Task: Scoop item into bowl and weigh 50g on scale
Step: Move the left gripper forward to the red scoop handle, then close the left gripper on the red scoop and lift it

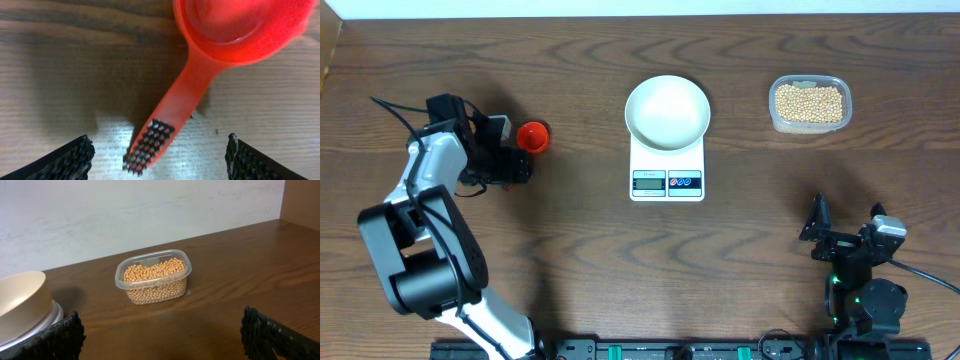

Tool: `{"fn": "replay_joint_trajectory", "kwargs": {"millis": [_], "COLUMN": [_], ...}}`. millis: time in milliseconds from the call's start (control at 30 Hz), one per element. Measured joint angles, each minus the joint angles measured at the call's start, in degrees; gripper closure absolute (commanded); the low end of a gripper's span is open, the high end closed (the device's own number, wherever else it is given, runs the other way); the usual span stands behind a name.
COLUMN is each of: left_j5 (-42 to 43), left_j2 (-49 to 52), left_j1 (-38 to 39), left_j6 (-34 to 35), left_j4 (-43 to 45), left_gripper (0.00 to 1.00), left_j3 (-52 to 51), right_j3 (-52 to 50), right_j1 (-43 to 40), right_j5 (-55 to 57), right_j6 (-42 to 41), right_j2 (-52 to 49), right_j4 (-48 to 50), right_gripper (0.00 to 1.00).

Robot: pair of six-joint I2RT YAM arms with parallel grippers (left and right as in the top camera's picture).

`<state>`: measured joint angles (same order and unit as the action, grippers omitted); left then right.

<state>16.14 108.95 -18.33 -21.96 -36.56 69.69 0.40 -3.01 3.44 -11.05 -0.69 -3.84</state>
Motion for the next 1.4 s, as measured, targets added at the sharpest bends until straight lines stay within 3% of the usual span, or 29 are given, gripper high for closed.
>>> {"fn": "replay_joint_trajectory", "kwargs": {"millis": [333,600,1100,1267,1400], "left_j5": [2.6,4.0,4.9,4.9,4.9], "left_j2": [0.5,0.5,5.0,6.0,6.1], "left_j1": [0.0,0.1,4.7,4.5,4.5], "left_j6": [-0.6,2.0,5.6,6.6,7.0], "left_j4": [10.0,18.8,26.5,26.4,25.9], "left_gripper": [0.13,0.31,0.35,0.46,0.63], "left_j3": [0.0,0.0,0.0,0.0,0.0], "right_j3": [0.0,0.0,0.0,0.0,0.0], "right_j1": [0.0,0.0,0.0,0.0,0.0], "right_j5": [0.0,0.0,0.0,0.0,0.0], "right_j6": [0.0,0.0,0.0,0.0,0.0], "right_j2": [0.0,0.0,0.0,0.0,0.0], "right_j4": [0.0,0.0,0.0,0.0,0.0], "right_gripper": [0.01,0.01,0.01,0.01,0.01]}}
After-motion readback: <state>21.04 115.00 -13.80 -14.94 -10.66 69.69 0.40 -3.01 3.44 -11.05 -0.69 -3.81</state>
